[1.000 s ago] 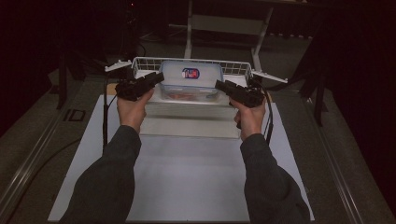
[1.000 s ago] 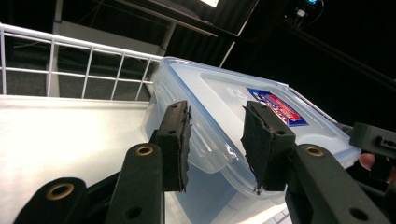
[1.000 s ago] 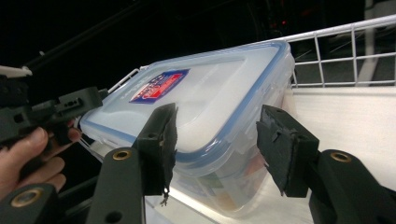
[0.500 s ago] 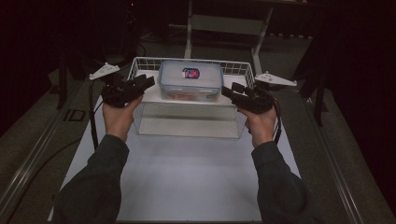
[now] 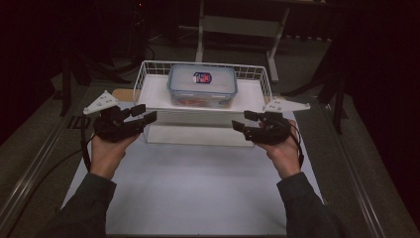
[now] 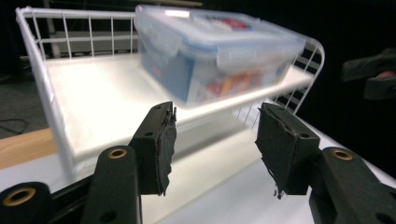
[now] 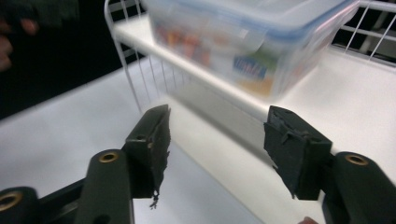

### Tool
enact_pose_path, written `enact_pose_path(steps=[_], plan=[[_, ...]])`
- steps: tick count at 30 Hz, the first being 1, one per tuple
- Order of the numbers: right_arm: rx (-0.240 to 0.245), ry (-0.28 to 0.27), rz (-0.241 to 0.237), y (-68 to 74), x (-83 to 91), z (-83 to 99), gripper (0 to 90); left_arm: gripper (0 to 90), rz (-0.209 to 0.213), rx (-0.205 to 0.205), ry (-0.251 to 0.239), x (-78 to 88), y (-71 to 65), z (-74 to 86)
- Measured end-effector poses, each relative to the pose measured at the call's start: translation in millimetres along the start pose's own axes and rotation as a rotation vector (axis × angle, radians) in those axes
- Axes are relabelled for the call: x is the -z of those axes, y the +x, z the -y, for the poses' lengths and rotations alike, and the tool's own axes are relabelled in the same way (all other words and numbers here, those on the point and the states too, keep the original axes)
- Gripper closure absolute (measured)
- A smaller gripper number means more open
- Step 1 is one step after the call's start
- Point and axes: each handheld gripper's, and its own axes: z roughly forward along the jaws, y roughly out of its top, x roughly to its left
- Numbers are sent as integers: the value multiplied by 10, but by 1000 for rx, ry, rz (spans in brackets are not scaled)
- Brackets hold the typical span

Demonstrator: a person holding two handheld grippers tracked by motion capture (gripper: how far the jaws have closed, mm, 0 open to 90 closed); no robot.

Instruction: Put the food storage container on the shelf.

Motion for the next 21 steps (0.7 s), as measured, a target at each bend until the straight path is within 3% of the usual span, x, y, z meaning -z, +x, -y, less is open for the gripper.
enact_pose_path(steps=[3, 10, 14, 17, 21], plan=[[39, 23, 5, 114, 71, 135, 362, 444, -7, -28, 14, 99, -58, 102], [89, 54, 33, 221, 230, 495, 335, 439, -26, -97, 48, 302, -208, 464], [88, 75, 65, 287, 279, 805, 330, 438, -29, -98, 59, 392, -252, 732], [97, 104, 73, 348, 289, 1030, 324, 422, -20, -142, 86, 430, -283, 950], [57, 92, 78, 358, 357, 1275, 315, 407, -28, -128, 91, 476, -259, 1156]])
